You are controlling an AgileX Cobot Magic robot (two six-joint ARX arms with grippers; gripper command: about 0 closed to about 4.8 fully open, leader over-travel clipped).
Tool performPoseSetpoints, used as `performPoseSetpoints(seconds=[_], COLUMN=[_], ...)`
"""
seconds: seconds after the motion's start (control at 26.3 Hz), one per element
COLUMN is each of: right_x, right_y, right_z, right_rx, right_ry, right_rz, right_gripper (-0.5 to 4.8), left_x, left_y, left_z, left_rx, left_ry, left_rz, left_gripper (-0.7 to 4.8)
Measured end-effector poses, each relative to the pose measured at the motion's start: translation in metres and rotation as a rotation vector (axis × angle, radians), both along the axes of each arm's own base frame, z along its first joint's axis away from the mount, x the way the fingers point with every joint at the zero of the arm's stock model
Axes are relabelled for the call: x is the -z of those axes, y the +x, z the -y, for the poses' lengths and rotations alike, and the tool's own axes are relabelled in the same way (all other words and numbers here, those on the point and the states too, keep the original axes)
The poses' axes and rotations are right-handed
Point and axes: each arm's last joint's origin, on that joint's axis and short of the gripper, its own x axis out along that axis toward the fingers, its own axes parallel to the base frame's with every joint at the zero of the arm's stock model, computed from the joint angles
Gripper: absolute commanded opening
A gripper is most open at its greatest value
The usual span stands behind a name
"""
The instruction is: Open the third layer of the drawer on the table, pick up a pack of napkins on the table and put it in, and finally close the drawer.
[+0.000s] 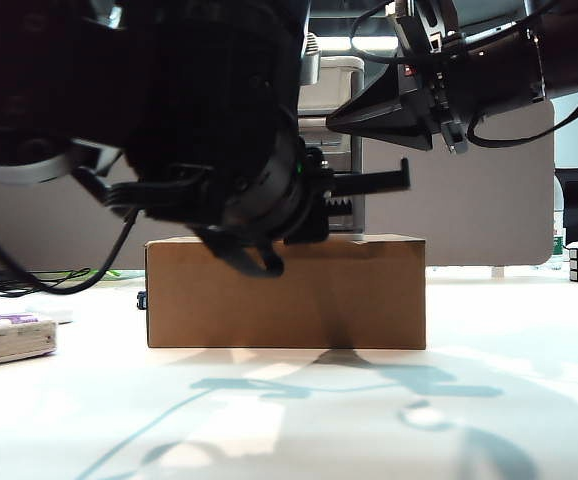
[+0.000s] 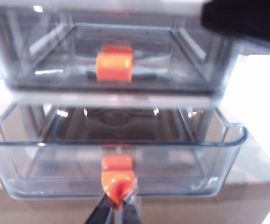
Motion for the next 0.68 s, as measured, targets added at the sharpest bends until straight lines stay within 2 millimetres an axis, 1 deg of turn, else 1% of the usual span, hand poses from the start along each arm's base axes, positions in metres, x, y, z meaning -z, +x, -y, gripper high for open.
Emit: performPoseSetpoints(seconds=[0.11,0.27,0.38,0.49,0.57,0.61,0.68], right_x=[0.001,0.001,0.001,0.001,0.001,0.001,0.001], right_y=[0.001,0.001,0.001,0.001,0.0,0.0,0.0], right_z=[0.0,0.0,0.0,0.0,-0.002,-0.002,-0.002], right_rx=[-0.001,0.001,0.001,0.002,-0.005,-0.005,-0.005], right_ry=[-0.001,0.0,0.0,0.0,0.0,0.0,0.0], right_rz=[-0.003,-0.001,-0.001,0.0,0.0,0.0,0.0], right_gripper=[-0.06,-0.06,-0.06,-0.06,-0.06,-0.06,-0.06], left_x=[0.006,0.011,0.003,0.002,0.002,0.002,0.002], left_y=[-0.009,-0.027,-0.041,-0.048,-0.048,-0.047,-0.045], left_z=[-0.004,-0.011,-0.008,-0.005,-0.006,-0.006,-0.007], left_rx=[0.001,0.014,0.031,0.037,0.035,0.031,0.021], left_ry=[-0.021,-0.038,-0.062,-0.069,-0.067,-0.067,-0.06], left_rz=[-0.012,-0.035,-0.023,-0.017,-0.017,-0.017,-0.017], left_gripper=[-0.06,-0.06,-0.06,-0.06,0.0,0.69,1.4])
